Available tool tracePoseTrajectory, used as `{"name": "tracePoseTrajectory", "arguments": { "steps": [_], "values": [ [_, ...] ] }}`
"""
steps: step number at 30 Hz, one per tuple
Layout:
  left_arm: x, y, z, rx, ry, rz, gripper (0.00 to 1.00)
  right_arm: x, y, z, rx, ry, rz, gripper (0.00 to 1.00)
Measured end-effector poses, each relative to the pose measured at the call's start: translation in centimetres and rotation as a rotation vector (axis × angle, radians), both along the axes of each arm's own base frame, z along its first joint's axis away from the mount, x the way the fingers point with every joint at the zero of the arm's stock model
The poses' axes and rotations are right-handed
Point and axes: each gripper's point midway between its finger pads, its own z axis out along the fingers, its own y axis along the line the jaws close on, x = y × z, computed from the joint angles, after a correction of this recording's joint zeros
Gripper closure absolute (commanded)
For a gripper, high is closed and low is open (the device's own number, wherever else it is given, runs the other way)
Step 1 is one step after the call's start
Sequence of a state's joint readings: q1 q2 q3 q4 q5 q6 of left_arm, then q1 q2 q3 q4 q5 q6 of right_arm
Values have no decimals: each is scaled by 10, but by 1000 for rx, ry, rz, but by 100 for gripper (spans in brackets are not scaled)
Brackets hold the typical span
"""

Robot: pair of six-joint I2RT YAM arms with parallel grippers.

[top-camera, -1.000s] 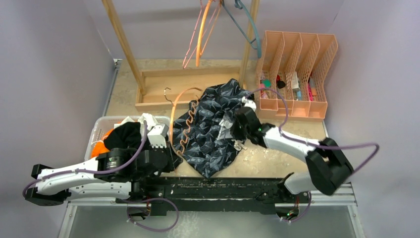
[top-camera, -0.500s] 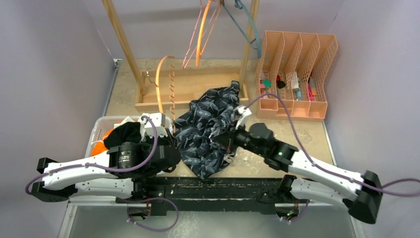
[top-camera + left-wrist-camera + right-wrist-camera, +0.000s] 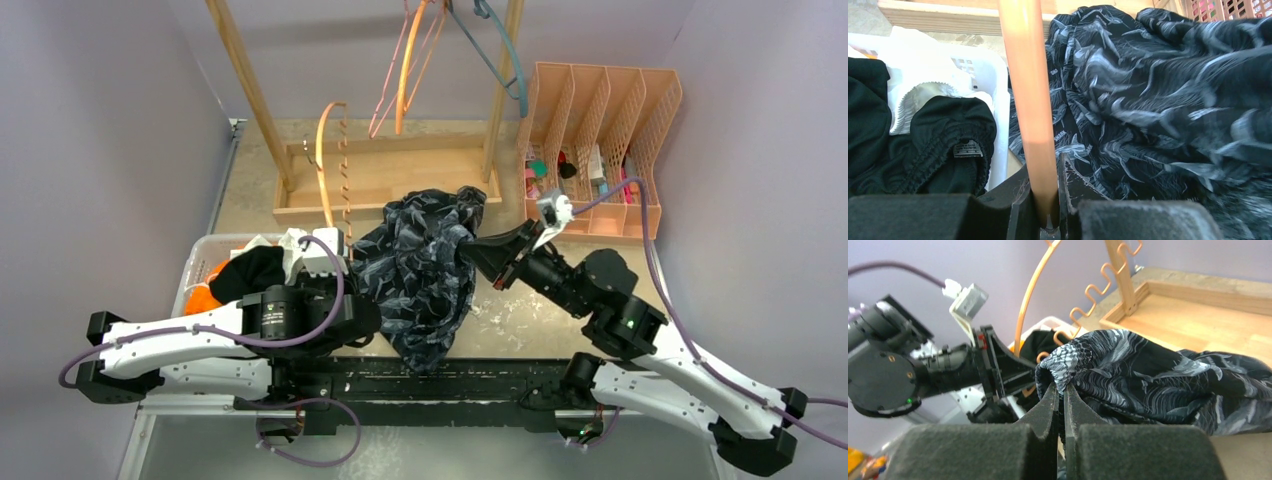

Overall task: Remove the shorts from the hanger
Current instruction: Remove the shorts from the hanger, then place the hanger on the clothes rod.

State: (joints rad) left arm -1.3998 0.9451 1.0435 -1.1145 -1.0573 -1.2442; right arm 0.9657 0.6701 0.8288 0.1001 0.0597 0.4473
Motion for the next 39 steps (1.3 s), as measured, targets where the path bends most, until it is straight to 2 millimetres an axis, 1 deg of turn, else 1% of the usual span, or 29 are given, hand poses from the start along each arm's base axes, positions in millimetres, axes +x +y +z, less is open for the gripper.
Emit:
{"name": "tracePoseTrajectory", "arguments": {
  "steps": [2,5,7,8,11,13,16,18,20,21,22,24,26,28,31,32,34,35,37,39],
  "values": [
    [1,0,1,0,-3,0,100,-2,9,-10,-37,5,37,100],
    [4,0,2,-2,-5,4,100,-7,21,-19,-98,12,103,100],
    [8,1,3,-2,-4,16,100,-10,25,-18,-123,8,136,100],
    [11,2,3,-2,1,25,100,-14,25,-12,-125,-6,154,100],
    [22,6,1,-2,21,56,100,-25,19,22,-76,-76,190,100],
    [27,8,0,1,27,71,100,-37,11,53,-13,-144,211,100],
    [30,5,-2,7,32,61,100,-49,-4,87,62,-222,212,100],
    [31,2,-2,6,35,52,100,-53,-15,103,103,-258,195,100],
    [31,-1,-2,8,38,40,100,-51,-20,108,121,-255,166,100],
    [31,-2,-2,8,38,35,100,-45,-20,105,119,-235,140,100],
    [31,-2,-2,5,38,34,100,-37,-18,98,108,-201,109,100],
    [31,-3,0,-1,35,27,100,-15,-10,74,64,-108,36,100],
    [31,-3,1,-2,32,23,100,11,-1,38,-6,18,-54,100],
    [31,-2,2,-3,30,21,100,39,3,-12,-112,181,-186,100],
    [31,-2,2,-1,30,21,100,67,3,-79,-290,349,-348,100],
    [31,-1,2,-1,32,22,100,74,1,-97,-351,385,-387,100],
    [31,-2,2,-3,33,19,100,84,-3,-115,-431,427,-445,100],
    [31,-2,2,-3,33,19,100,90,-5,-117,-456,437,-478,100],
    [31,-3,1,1,33,17,100,104,-14,-112,-473,443,-543,100],
    [31,-5,1,13,35,0,100,124,-32,-104,-475,452,-593,100]
  ]
}}
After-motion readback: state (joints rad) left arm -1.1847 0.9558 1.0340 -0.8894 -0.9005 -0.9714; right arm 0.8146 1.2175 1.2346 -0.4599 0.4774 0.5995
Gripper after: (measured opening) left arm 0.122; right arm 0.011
